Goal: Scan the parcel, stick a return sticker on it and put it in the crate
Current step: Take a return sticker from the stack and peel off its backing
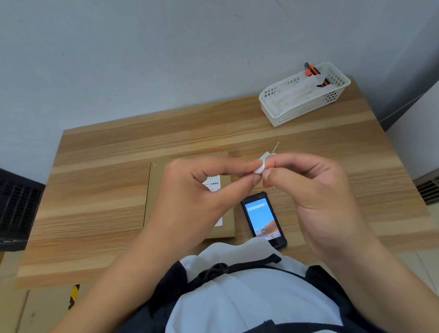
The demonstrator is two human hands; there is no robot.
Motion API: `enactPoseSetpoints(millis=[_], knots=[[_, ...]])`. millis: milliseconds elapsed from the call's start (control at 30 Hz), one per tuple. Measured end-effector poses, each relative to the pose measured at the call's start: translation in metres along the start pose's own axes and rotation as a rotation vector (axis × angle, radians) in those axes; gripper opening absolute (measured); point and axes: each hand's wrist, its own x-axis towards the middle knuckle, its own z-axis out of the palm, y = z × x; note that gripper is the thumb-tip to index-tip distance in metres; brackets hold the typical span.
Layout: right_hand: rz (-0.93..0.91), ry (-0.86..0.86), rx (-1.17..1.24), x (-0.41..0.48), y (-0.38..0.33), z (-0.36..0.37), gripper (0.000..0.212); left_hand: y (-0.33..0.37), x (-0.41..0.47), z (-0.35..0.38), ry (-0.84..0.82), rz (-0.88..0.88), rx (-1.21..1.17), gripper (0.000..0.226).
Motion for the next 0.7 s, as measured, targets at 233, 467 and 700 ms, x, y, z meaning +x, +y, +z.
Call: enactPoseSetpoints(millis=[233,467,700], knots=[[0.02,0.004,0.006,0.0016,0.004,-0.0003,0.033,-0.0017,-0.0019,-0.0021,0.011,0.048,0.025,0.023],[0.075,-0.036,0.031,0.002,0.0049,-0.0022,0.011,-0.005,-0.0018,-0.0044,0.061,0.291,0.294,0.018],[0.039,-0.001,0.043,0.004,0.0065,-0.0011,0.019,-0.004,-0.0013,-0.0031,0.06,0.234,0.252,0.016]])
